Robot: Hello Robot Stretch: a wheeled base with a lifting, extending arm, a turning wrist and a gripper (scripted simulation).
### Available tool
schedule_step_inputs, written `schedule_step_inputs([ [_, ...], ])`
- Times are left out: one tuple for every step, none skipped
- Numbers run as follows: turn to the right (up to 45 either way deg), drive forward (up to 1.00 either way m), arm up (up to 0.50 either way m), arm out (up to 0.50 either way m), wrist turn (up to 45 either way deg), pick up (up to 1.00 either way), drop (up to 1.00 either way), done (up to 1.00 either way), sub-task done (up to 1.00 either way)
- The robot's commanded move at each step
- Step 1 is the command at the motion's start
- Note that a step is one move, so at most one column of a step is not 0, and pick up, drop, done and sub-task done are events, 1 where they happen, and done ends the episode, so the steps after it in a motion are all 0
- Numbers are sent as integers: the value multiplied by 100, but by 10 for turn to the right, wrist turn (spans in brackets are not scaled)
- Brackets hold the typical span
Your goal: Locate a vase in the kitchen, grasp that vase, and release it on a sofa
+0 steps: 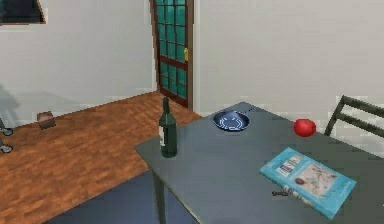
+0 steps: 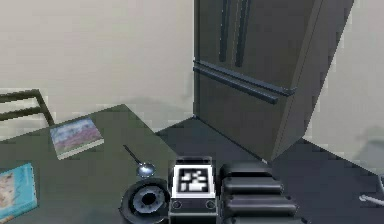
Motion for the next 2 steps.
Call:
schedule_step_inputs([
  [-450,0,0,0,0,0,0,0,0],
  [-450,0,0,0,0,0,0,0,0],
])
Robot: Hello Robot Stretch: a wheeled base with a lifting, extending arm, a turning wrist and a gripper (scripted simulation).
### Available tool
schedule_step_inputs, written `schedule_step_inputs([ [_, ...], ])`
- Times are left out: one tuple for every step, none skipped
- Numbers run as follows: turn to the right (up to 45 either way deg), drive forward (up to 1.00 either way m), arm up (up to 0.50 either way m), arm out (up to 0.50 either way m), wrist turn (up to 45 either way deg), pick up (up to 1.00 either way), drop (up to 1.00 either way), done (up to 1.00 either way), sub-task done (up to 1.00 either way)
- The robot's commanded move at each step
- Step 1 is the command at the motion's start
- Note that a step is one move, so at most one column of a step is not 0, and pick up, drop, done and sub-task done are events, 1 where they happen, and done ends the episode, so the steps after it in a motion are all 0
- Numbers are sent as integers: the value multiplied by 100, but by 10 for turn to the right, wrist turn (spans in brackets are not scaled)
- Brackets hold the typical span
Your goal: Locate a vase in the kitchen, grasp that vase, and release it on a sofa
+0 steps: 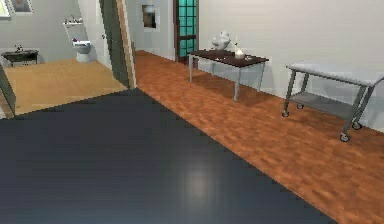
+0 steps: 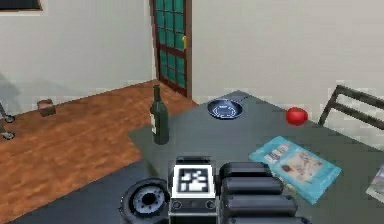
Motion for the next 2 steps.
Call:
schedule_step_inputs([
  [-90,0,0,0,0,0,0,0,0],
  [0,100,0,0,0,0,0,0,0],
])
